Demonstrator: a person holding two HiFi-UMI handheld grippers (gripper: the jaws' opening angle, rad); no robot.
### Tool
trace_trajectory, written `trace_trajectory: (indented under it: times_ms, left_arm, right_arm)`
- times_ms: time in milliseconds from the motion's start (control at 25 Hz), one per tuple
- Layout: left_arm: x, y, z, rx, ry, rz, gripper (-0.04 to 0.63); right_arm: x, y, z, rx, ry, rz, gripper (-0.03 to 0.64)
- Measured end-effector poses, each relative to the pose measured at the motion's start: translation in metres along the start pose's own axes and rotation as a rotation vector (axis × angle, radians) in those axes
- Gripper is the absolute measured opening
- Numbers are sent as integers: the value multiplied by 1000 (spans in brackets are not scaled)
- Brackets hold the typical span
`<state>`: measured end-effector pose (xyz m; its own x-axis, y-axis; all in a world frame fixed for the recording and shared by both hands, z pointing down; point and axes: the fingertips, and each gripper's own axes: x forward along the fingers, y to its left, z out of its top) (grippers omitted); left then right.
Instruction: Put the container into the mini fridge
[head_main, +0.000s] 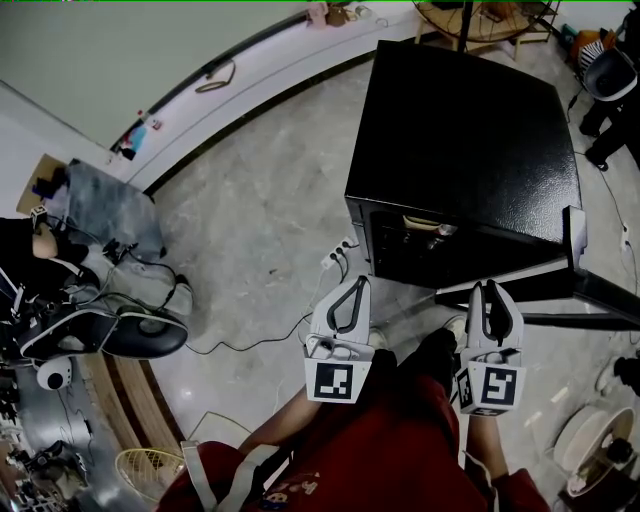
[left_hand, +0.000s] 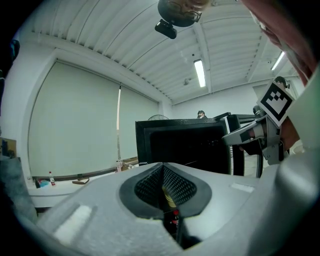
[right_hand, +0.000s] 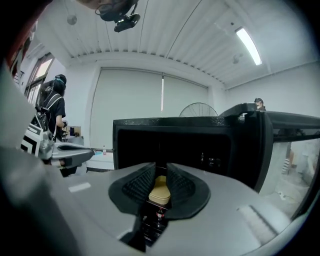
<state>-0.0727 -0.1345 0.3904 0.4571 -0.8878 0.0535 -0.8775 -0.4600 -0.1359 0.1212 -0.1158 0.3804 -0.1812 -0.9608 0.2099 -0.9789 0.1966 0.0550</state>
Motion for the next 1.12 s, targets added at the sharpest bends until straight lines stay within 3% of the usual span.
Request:
trace_trajectory:
  times_ms: [320,720,1120]
  left_arm:
    - [2,3,7,15,-13,-5,5]
    - [4,8,5,-15,-6,15,4]
    - [5,16,8,-31,-9,25,4]
  right_arm:
    - [4,11,10,-30,-30,31,2]
    - [13,21,7,-50,5,83,0]
    - [21,24,4,-69,24,77,0]
